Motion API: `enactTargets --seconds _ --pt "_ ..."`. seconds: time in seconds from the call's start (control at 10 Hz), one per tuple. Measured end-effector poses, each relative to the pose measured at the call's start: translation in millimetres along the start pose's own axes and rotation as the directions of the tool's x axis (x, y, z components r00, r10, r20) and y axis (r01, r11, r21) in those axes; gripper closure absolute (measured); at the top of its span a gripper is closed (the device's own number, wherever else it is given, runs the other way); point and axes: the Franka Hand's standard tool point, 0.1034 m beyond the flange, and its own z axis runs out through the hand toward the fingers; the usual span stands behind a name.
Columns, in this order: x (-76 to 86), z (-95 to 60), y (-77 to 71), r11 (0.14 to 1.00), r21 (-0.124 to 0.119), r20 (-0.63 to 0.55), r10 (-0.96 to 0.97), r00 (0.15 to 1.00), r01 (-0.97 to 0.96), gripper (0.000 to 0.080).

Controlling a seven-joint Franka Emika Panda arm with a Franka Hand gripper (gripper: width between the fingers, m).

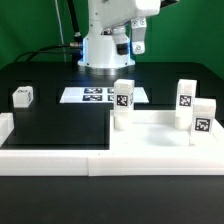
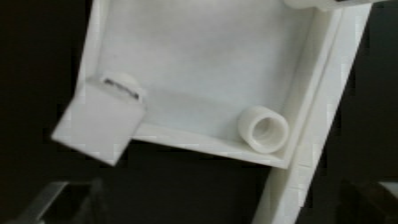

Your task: Assemble square table

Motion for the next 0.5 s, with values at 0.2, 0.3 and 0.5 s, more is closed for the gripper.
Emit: enactTargets --seconds 0.2,0.3,0.5 --pt "0.2 0.2 0.3 0.987 -0.001 0.0 -0.164 0.987 0.164 0.015" --pt "0.3 0.2 0.3 0.971 -0.001 0.0 -0.239 0.971 0.239 0.015" --pt "2.1 0.5 2.7 0.934 -0.001 -0.002 -0.357 0.934 0.357 0.015"
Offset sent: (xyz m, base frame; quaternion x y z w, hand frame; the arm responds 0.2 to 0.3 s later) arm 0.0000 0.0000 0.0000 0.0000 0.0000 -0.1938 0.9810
